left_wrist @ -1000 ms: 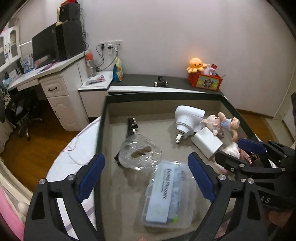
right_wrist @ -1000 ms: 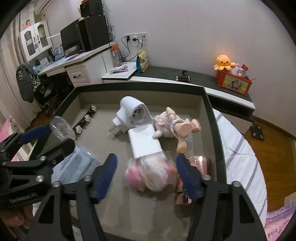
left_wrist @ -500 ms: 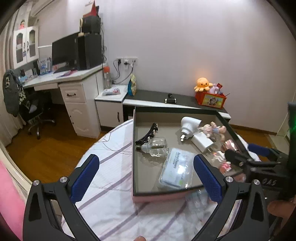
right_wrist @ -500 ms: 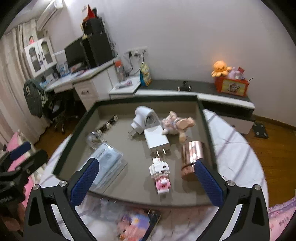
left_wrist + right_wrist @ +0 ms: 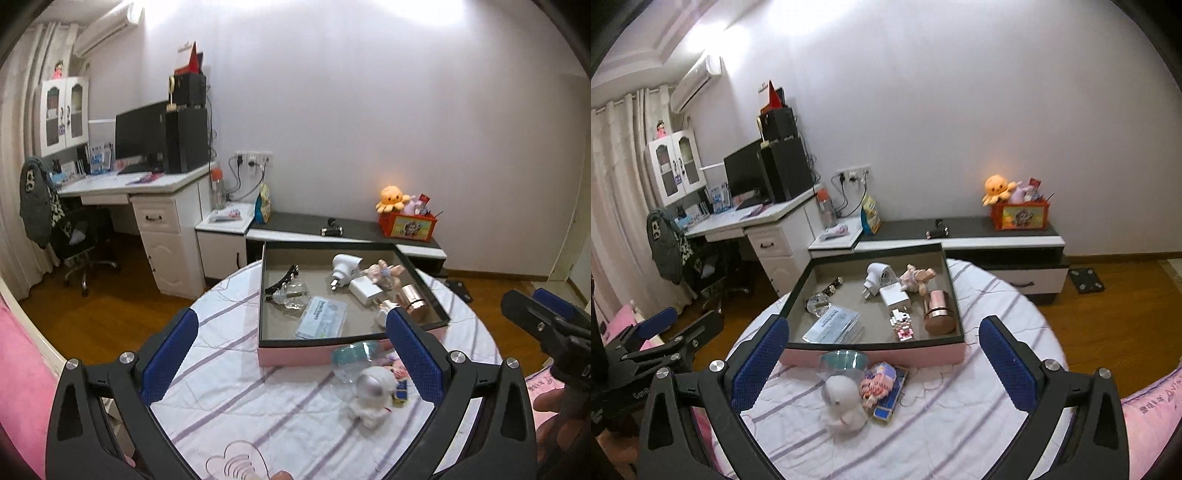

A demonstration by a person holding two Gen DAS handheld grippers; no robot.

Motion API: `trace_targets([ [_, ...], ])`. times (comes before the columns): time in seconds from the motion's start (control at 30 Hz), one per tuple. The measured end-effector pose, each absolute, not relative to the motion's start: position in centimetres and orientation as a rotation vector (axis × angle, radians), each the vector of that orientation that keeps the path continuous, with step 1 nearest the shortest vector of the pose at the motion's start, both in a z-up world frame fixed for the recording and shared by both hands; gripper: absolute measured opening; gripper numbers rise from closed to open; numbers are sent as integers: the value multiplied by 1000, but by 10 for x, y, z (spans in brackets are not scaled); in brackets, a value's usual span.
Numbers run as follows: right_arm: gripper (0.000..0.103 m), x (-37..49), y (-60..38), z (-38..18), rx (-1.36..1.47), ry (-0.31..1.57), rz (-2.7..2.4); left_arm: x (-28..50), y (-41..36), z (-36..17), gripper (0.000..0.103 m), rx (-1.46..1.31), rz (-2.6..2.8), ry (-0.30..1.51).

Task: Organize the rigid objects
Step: 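Withdraw both tools from the box back over the table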

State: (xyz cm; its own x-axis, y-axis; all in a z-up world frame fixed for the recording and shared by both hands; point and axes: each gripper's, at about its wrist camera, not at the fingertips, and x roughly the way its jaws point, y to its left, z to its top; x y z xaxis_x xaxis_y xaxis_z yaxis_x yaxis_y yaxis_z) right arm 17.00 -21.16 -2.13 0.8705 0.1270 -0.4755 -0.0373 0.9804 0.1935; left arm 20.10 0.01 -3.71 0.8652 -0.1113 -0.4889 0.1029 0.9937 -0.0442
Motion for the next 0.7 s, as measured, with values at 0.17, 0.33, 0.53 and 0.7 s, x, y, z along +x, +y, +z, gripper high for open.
trace_targets([
  [0.17, 103, 137, -209, -6, 175, 456, 56, 169, -5, -34, 103, -23, -125, 487],
  [0.33, 103, 115, -203, -3, 142, 441, 64, 153, -14, -44, 103, 12, -138, 510],
  [0.53, 103, 108, -204, -7, 140, 449, 64, 143, -14, -48, 103, 9, -142, 523],
  [0.7, 103, 105, -204, -8, 137, 450, 55, 137, -12, -44, 103, 3, -134, 513],
])
